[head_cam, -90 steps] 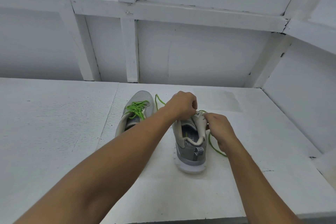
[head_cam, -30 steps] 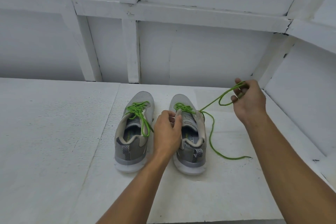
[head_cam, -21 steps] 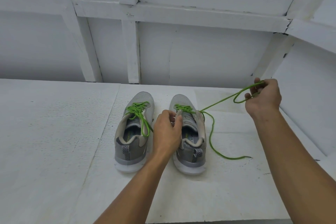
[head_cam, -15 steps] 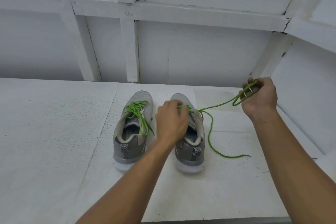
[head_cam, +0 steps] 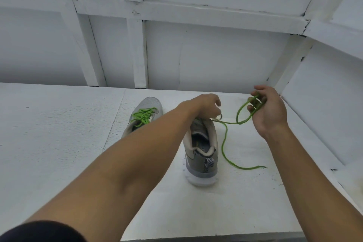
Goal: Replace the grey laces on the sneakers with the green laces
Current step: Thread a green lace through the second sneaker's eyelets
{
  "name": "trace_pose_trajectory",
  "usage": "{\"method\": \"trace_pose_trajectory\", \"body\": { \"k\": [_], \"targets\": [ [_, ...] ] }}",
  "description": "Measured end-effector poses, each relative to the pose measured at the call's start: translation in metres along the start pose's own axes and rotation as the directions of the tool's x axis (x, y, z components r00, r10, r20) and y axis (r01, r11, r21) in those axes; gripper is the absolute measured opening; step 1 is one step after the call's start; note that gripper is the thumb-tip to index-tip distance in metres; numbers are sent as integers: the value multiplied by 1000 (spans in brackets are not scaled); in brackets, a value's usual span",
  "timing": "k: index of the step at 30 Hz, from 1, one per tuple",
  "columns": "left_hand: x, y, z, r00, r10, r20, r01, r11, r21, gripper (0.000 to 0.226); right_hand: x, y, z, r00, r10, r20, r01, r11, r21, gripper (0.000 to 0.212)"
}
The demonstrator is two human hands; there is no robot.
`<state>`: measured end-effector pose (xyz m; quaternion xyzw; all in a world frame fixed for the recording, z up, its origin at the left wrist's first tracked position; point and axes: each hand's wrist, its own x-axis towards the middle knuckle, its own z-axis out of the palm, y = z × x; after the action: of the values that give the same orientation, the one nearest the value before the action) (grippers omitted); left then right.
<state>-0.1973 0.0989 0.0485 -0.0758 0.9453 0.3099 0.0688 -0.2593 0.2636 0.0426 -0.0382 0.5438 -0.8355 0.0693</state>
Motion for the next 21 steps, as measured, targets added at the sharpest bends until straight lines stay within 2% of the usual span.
{"method": "trace_pose_trajectory", "body": {
  "k": [3, 6, 10, 14, 18, 21],
  "targets": [
    [-6, 9, -23, 994, 62, -86, -88, 934, -346, 24, -6, 11, 5, 1000, 8, 27, -5, 995, -101, 24],
    [-16, 20, -54, 981, 104, -164, -175, 842, -510, 9, -12, 26, 8, 998, 19, 54, -7, 980, -201, 32],
    [-26, 30, -87, 960, 137, -243, -261, 750, -608, 10, -17, 43, 13, 993, 54, 108, -20, 954, -298, 32],
    [-31, 35, -102, 956, 164, -244, -291, 645, -707, 29, -15, 46, 19, 986, 69, 153, -6, 925, -381, 31],
    [-36, 42, -109, 939, 202, -277, -342, 595, -727, 35, -17, 29, 25, 967, 6, 256, 134, 841, -524, 27],
    [-40, 48, -116, 924, 219, -315, -383, 555, -738, 38, -16, 17, 27, 947, -20, 322, 209, 798, -565, 24]
  ]
}}
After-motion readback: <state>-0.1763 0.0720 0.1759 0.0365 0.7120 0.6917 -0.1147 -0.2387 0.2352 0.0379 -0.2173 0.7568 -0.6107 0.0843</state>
